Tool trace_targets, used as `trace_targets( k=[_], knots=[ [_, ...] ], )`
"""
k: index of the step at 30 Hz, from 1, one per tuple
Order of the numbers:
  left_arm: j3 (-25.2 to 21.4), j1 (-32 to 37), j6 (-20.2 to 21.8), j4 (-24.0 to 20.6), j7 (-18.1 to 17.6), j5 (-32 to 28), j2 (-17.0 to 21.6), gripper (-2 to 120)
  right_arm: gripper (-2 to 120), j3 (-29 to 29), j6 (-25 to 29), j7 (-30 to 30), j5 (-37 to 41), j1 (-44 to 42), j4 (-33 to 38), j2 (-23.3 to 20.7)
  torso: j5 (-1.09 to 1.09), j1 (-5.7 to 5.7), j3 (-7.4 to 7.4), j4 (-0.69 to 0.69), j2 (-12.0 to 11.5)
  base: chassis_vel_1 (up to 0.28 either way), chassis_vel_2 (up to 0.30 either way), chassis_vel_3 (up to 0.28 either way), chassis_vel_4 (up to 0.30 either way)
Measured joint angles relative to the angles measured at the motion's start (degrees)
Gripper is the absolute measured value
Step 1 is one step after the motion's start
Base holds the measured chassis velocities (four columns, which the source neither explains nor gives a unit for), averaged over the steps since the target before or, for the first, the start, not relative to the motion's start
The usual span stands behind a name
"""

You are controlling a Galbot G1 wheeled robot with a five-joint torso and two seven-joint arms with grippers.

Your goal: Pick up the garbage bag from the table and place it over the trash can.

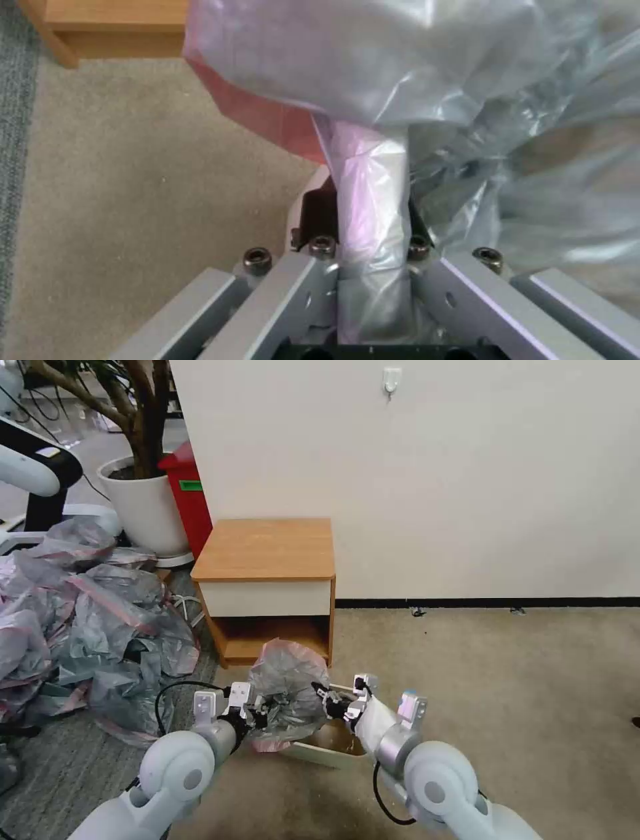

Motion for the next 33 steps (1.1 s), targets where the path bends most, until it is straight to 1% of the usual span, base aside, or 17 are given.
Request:
trace_targets(
  k=[1, 3, 6, 9, 14, 19, 23, 28, 33],
  knots=[
    [0.0, 0.0, 0.0, 0.0, 0.0, 0.0, 0.0, 3, 0, 0.0, 0.0, 0.0, 0.0, 0.0, 0.0, 0.0, 0.00, 0.00, 0.00, 0.00, 0.0, 0.000, 0.000, 0.000, 0.000],
    [0.1, 0.0, 0.0, 0.1, 0.2, 0.2, -0.1, 3, 0, 2.1, 0.0, 0.4, 1.2, 0.6, 0.2, -0.9, 0.00, 0.00, 0.00, 0.00, 0.0, 0.000, 0.000, 0.000, 0.000],
    [0.2, 0.0, 0.0, 0.1, 0.2, 0.2, -0.1, 3, 0, 2.8, 0.0, 0.5, 2.0, 0.8, 0.2, -1.4, 0.00, 0.00, 0.00, 0.00, 0.0, 0.000, 0.000, 0.000, 0.000],
    [0.2, 0.0, 0.0, 0.1, 0.4, 0.4, -0.1, 3, 0, 5.5, -0.2, 0.7, 4.2, 1.4, 0.6, -3.2, 0.00, 0.00, 0.00, 0.00, 0.0, 0.000, 0.000, 0.000, 0.000],
    [0.2, -0.1, -0.1, 0.1, 0.5, 0.4, -0.1, 3, 0, 7.4, -0.7, 0.8, 5.1, 1.2, 0.9, -5.0, 0.00, 0.00, 0.00, 0.00, 0.0, 0.000, 0.000, 0.000, 0.000],
    [0.0, -0.1, -0.3, 0.2, 0.7, 0.4, -0.1, 3, 0, 9.5, -2.8, 1.2, 5.1, 0.2, 0.9, -6.6, 0.00, 0.00, 0.00, 0.00, 0.0, 0.000, 0.000, 0.000, 0.000],
    [-0.3, -0.1, -0.5, 0.2, 0.8, 0.4, -0.5, 3, 0, 11.7, -5.9, 2.5, 4.9, -0.9, 0.8, -7.9, 0.00, 0.00, 0.00, 0.00, 0.0, 0.000, 0.000, 0.000, 0.000],
    [-0.4, 0.0, -0.9, 0.3, 0.9, 0.6, -0.8, 3, 0, 12.6, -7.6, 3.7, 4.6, -1.9, 0.8, -8.2, 0.00, 0.00, 0.00, 0.00, 0.0, 0.000, 0.000, 0.000, 0.000],
    [-0.7, 0.0, -1.7, 0.3, 1.3, 0.9, -1.4, 3, 0, 13.5, -11.0, 5.6, 4.2, -3.2, 0.5, -8.2, 0.00, 0.00, 0.00, 0.00, 0.0, 0.000, 0.000, 0.000, 0.000]
  ],
)
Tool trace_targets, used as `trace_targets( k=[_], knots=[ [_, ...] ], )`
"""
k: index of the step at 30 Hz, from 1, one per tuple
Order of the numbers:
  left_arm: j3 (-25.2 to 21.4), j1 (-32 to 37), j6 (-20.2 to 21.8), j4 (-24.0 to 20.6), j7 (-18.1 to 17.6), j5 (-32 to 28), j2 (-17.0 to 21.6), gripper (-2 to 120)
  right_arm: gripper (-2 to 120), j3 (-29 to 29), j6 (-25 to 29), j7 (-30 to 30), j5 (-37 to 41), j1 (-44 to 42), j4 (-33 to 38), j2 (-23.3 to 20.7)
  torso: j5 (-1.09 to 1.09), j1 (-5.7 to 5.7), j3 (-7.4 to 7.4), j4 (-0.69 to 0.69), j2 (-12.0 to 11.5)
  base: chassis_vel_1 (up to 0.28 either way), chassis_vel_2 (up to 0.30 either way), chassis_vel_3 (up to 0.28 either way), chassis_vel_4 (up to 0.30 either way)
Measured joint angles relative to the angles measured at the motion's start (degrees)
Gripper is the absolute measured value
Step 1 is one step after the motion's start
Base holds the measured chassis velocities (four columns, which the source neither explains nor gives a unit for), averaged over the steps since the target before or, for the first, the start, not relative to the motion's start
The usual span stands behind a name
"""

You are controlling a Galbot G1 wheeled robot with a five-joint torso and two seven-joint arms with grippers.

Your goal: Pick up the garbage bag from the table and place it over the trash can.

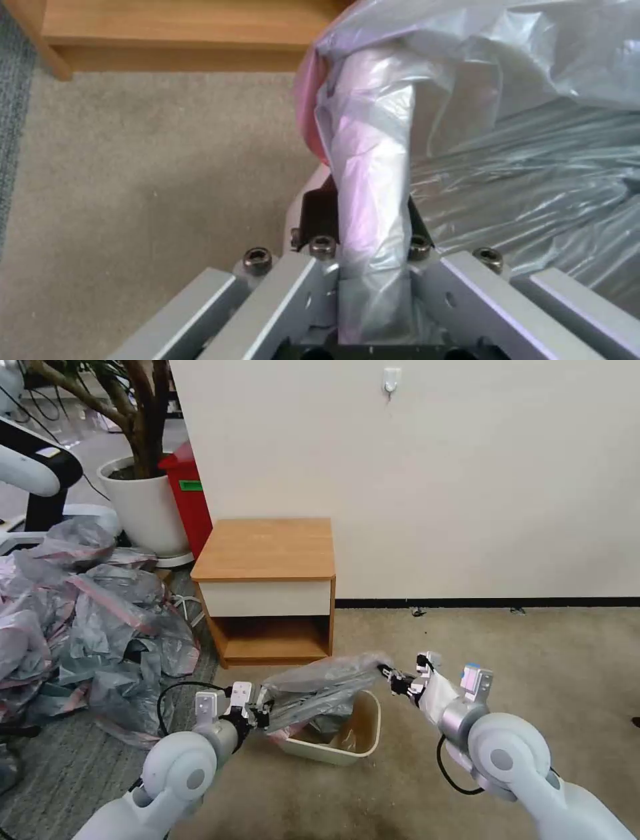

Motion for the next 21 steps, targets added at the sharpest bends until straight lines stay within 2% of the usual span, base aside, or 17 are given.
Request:
trace_targets(
  k=[7, 21],
  knots=[
    [-0.1, 0.2, -2.2, 0.6, 0.4, 1.5, -0.9, 3, 0, 1.2, -3.3, 1.2, -0.3, -1.5, 0.7, 0.0, 0.00, 0.00, 0.00, 0.00, 0.0, 0.000, 0.000, 0.000, 0.000],
    [0.5, -0.1, -4.8, 1.9, 0.5, 3.1, -4.0, 3, 0, 2.3, -5.9, 1.4, -0.2, -3.8, 1.5, -0.2, 0.00, 0.00, 0.00, 0.00, 0.0, 0.000, 0.000, 0.000, 0.000]
  ],
)
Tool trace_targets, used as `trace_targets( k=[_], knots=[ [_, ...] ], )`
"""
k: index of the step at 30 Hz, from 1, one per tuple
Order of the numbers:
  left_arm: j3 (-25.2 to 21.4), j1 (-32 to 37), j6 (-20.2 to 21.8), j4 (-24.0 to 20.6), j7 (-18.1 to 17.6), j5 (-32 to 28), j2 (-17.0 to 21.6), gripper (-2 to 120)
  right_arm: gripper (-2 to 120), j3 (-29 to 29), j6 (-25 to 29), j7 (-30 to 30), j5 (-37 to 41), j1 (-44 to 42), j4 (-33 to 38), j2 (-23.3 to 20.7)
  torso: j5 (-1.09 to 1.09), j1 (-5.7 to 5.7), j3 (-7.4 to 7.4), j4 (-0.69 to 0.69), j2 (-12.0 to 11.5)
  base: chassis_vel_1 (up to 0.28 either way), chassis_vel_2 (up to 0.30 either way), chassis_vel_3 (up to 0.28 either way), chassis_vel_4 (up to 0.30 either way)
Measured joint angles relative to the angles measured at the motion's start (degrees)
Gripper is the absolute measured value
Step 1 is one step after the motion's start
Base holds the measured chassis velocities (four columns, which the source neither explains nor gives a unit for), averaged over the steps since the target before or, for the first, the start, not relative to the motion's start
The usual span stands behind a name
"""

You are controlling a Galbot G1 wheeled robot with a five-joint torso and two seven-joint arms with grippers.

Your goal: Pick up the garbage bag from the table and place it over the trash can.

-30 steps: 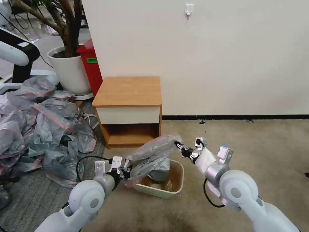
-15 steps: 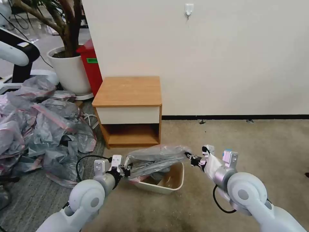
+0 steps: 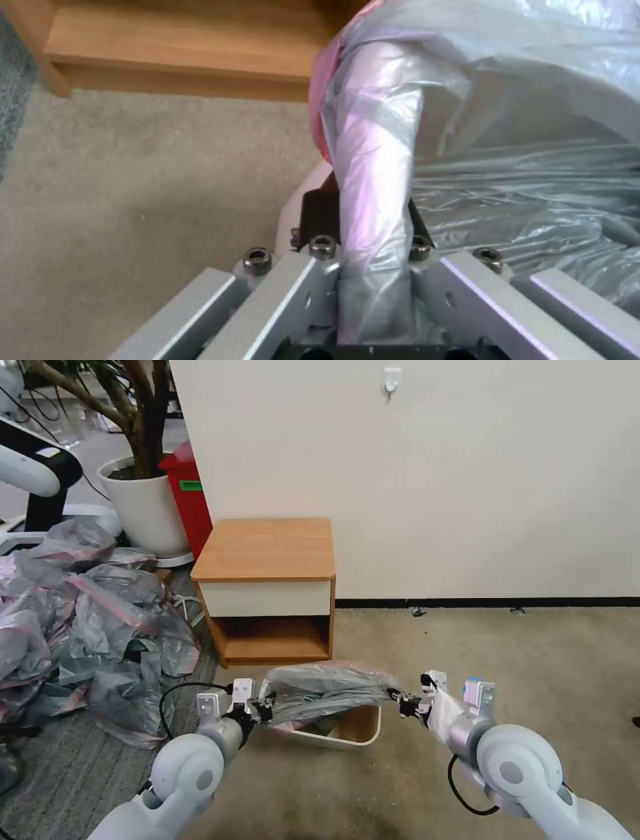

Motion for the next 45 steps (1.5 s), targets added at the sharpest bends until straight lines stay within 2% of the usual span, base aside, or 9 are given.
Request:
trace_targets(
  k=[3, 11, 24, 27, 29, 31, 37, 41, 45],
  knots=[
    [0.2, 0.0, -0.2, 0.0, 0.5, 0.0, -0.3, 3, 0, 0.0, -0.2, 0.0, 0.1, 0.2, -0.4, -0.1, 0.00, 0.00, 0.00, 0.00, 0.0, 0.000, 0.000, 0.000, 0.000],
    [-0.5, 0.9, -3.2, 0.0, 5.7, 1.6, -0.5, 3, 0, 0.3, -0.7, 0.2, 0.6, 1.1, -3.1, -0.4, 0.00, 0.00, 0.00, 0.01, 0.0, 0.000, 0.000, 0.000, 0.000],
    [-0.1, 0.7, -4.4, 0.8, 5.8, 2.6, -1.8, 3, 0, -1.3, -1.7, 0.1, 0.0, 0.2, -2.7, 0.4, 0.00, 0.00, 0.00, 0.00, 0.0, 0.000, 0.000, 0.000, 0.000],
    [-0.1, 0.8, -4.5, 0.9, 5.8, 2.9, -1.8, 3, 13, -1.6, -1.2, 0.1, -1.3, 0.3, -2.7, 0.2, 0.00, 0.00, 0.00, 0.00, 0.0, 0.000, 0.000, 0.000, 0.000],
    [0.0, 0.8, -4.5, 0.9, 5.8, 2.9, -1.8, 3, 14, -1.6, -1.1, 0.1, -1.4, 0.4, -2.7, 0.1, 0.00, 0.00, 0.00, 0.00, 0.0, 0.000, 0.000, 0.000, 0.000],
    [0.0, 0.6, -4.6, 1.1, 5.8, 3.0, -1.7, 3, 28, -1.6, -0.4, 0.1, -3.1, 0.6, -2.7, -0.4, 0.00, 0.00, 0.00, 0.01, 0.0, 0.000, 0.000, 0.000, 0.000],
    [-0.3, 0.3, -4.7, 1.3, 5.8, 3.1, -1.6, 3, 44, -1.3, 1.4, 0.4, -6.8, 1.3, -2.8, -0.6, 0.00, 0.00, 0.00, 0.01, 0.0, 0.000, 0.000, 0.000, 0.000],
    [-0.8, -0.1, -5.1, 2.0, 5.6, 3.2, -1.9, 3, 64, 0.8, 3.8, 2.0, -7.0, 1.7, -1.3, -1.0, 0.00, 0.00, 0.00, 0.01, 0.0, 0.000, 0.000, 0.000, 0.000],
    [-1.2, -0.4, -5.2, 2.4, 5.5, 3.2, -2.1, 3, 77, 3.0, 4.3, 2.4, -6.4, 1.5, 0.3, -1.2, -0.01, 0.00, 0.00, 0.01, 0.0, 0.000, 0.000, 0.000, 0.000]
  ],
)
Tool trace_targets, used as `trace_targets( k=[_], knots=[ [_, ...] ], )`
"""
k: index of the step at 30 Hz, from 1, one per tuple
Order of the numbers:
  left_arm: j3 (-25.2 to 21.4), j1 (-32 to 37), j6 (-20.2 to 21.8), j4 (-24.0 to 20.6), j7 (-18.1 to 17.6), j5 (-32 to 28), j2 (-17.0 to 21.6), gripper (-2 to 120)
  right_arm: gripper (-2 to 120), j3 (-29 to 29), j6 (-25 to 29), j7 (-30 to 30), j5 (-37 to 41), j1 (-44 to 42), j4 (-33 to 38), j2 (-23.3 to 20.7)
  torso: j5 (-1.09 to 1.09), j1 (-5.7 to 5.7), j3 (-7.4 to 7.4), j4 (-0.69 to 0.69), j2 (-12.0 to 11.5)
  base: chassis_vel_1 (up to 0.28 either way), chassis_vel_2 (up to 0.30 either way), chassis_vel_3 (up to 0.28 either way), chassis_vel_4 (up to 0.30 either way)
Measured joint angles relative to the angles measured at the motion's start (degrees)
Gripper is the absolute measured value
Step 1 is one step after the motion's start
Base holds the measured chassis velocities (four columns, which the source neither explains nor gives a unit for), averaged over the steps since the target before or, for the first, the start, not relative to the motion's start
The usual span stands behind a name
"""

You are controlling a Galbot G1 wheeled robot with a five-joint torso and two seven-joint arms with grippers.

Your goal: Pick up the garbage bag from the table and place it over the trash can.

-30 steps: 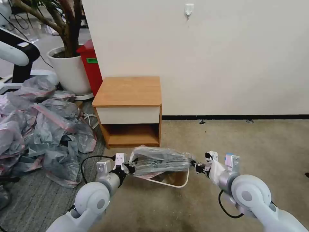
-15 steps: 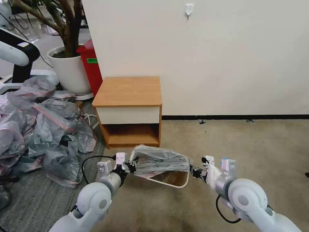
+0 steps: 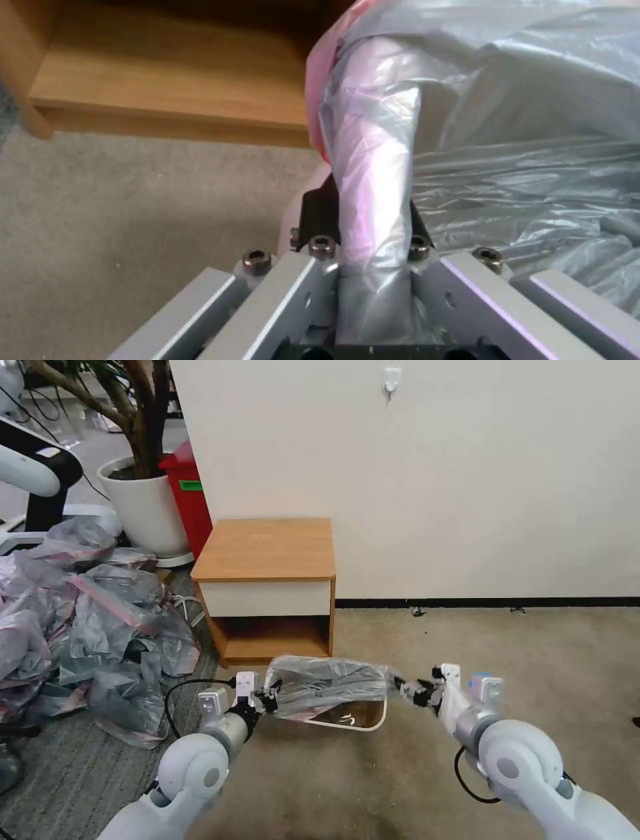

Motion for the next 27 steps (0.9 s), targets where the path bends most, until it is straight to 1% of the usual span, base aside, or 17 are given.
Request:
trace_targets(
  k=[1, 2, 3, 5, 6, 8, 11, 13, 14, 15, 16, 18, 19, 21, 23, 26, 27],
  knots=[
    [0.0, 0.0, 0.0, 0.0, 0.0, 0.0, 0.0, 3, 77, 0.0, 0.0, 0.0, 0.0, 0.0, 0.0, 0.0, 0.00, 0.00, 0.00, 0.00, 0.0, 0.000, 0.000, 0.000, 0.000],
    [-0.1, -0.1, 0.0, 0.1, 0.0, 0.0, 0.0, 3, 81, 0.2, 0.0, 0.0, 0.5, -0.2, 0.4, -0.2, 0.00, 0.00, 0.00, 0.00, 0.0, 0.000, 0.000, 0.000, 0.000],
    [-0.2, -0.2, 0.0, 0.1, 0.0, -0.1, -0.1, 3, 88, 0.3, -0.1, 0.0, 0.7, -0.5, 0.8, -0.2, 0.00, 0.00, 0.00, 0.00, 0.0, 0.000, 0.000, 0.000, 0.000],
    [-0.7, -0.4, 0.0, 0.1, 0.0, -0.2, -0.4, 3, 95, 0.8, -0.1, 0.1, 0.9, -0.8, 1.2, 0.0, 0.01, 0.00, 0.00, 0.00, 0.0, 0.000, 0.000, 0.000, 0.000],
    [-0.7, -0.4, 0.0, 0.1, 0.0, -0.2, -0.4, 3, 95, 0.8, -0.1, 0.1, 0.9, -0.8, 1.2, 0.0, 0.01, 0.00, 0.00, 0.00, 0.0, 0.000, 0.000, 0.000, 0.000],
    [-1.3, -0.6, -0.1, 0.2, 0.0, -0.3, -0.8, 3, 102, 1.9, 0.8, 0.4, 1.9, -1.1, 1.9, 0.4, 0.01, 0.00, 0.00, 0.00, 0.0, 0.000, 0.000, 0.000, 0.000],
    [-1.7, -0.6, -0.1, 0.3, -0.1, -0.3, -1.2, 3, 106, 3.0, 2.3, 0.7, 4.2, -1.7, 3.5, 0.7, 0.01, 0.00, 0.00, 0.00, 0.0, 0.000, 0.000, 0.000, 0.000],
    [-2.3, -0.7, -0.2, 0.6, -0.1, -0.3, -1.9, 3, 111, 4.1, 3.0, 1.6, 9.1, -3.5, 6.9, 1.5, 0.00, 0.00, 0.00, 0.00, 0.0, 0.000, 0.000, 0.000, 0.000],
    [-2.7, -0.9, -0.2, 0.7, -0.1, -0.3, -2.6, 3, 113, 4.2, 3.1, 2.5, 13.7, -6.0, 10.6, 3.3, 0.00, 0.00, 0.00, 0.00, 0.0, 0.000, 0.000, 0.000, 0.000],
    [-2.7, -0.9, -0.2, 0.7, -0.1, -0.3, -2.6, 3, 113, 4.2, 3.1, 2.5, 13.7, -6.0, 10.6, 3.3, 0.00, 0.00, 0.00, 0.00, 0.0, 0.000, 0.000, 0.000, 0.000],
    [-3.0, -0.9, -0.2, 0.7, -0.1, -0.3, -3.2, 3, 113, 3.4, 3.0, 2.9, 15.5, -7.7, 12.5, 5.2, -0.01, 0.00, 0.00, -0.01, 0.0, 0.000, 0.000, 0.000, 0.000],
    [-3.3, -1.0, -0.2, 0.7, -0.1, -0.3, -3.8, 3, 114, 0.8, 2.7, 3.2, 16.1, -9.2, 14.2, 7.9, -0.01, 0.00, 0.00, -0.01, 0.0, 0.000, 0.000, 0.000, 0.000],
    [-3.3, -1.0, -0.2, 0.7, -0.1, -0.3, -3.8, 3, 114, 0.8, 2.7, 3.2, 16.1, -9.2, 14.2, 7.9, -0.01, 0.00, 0.00, -0.01, 0.0, 0.000, 0.000, 0.000, 0.000],
    [-3.4, -0.8, -0.2, 0.5, -0.2, -0.4, -3.9, 3, 114, -1.7, 2.6, 3.2, 16.1, -9.6, 14.8, 10.1, 0.00, 0.00, 0.00, -0.01, 0.0, 0.000, 0.000, 0.000, 0.000],
    [-3.4, -0.7, -0.2, 0.3, -0.2, -0.4, -3.9, 3, 114, -2.9, 2.6, 3.2, 16.1, -9.4, 14.8, 11.2, -0.01, 0.00, 0.00, -0.01, 0.0, 0.000, 0.000, 0.000, 0.000],
    [-3.5, 0.0, -0.2, -0.5, -0.3, -0.6, -3.9, 3, 111, -6.3, 2.6, 2.7, 14.6, -7.9, 13.1, 13.5, 0.00, 0.00, 0.00, 0.00, 0.0, 0.000, 0.000, 0.000, 0.000],
    [-3.5, 0.0, -0.2, -0.5, -0.3, -0.6, -3.9, 3, 111, -6.3, 2.6, 2.7, 14.6, -7.9, 13.1, 13.5, 0.00, 0.00, 0.00, 0.00, 0.0, 0.000, 0.000, 0.000, 0.000]
  ],
)
